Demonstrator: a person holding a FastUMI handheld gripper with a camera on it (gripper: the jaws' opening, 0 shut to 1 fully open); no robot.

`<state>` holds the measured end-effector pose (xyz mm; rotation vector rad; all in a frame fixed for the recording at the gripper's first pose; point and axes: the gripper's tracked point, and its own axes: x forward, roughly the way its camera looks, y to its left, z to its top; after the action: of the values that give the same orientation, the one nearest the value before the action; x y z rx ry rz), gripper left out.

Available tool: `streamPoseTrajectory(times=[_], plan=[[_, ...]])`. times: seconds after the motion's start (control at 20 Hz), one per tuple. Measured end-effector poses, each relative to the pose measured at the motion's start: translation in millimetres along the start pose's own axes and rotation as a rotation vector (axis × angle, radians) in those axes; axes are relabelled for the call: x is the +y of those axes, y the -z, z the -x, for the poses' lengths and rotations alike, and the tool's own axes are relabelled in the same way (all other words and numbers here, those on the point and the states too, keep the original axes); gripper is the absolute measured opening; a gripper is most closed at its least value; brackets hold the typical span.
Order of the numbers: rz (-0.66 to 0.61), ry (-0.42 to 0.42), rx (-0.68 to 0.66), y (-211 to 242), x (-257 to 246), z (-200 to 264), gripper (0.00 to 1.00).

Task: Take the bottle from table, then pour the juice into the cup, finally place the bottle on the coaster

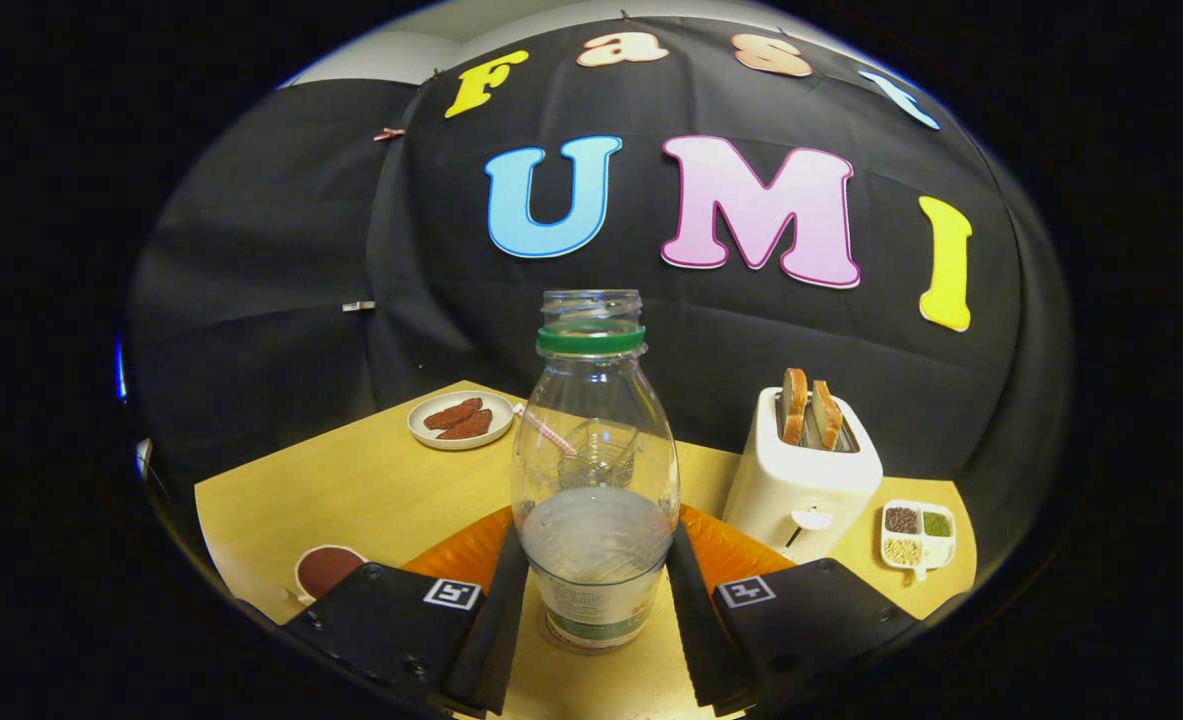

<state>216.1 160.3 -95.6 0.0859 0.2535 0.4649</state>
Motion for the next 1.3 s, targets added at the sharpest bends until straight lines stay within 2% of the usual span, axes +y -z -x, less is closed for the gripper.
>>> streamPoseTrajectory(times=[0.2,0.55,0.7,1.3], plan=[[-0.043,0.0,-0.008,19,1,-13,0.7],[-0.012,0.01,-0.006,48,0,-34,0.72],[-0.04,-0.002,0.008,59,3,-37,0.72],[-0.019,0.001,-0.001,62,2,-27,0.78]])
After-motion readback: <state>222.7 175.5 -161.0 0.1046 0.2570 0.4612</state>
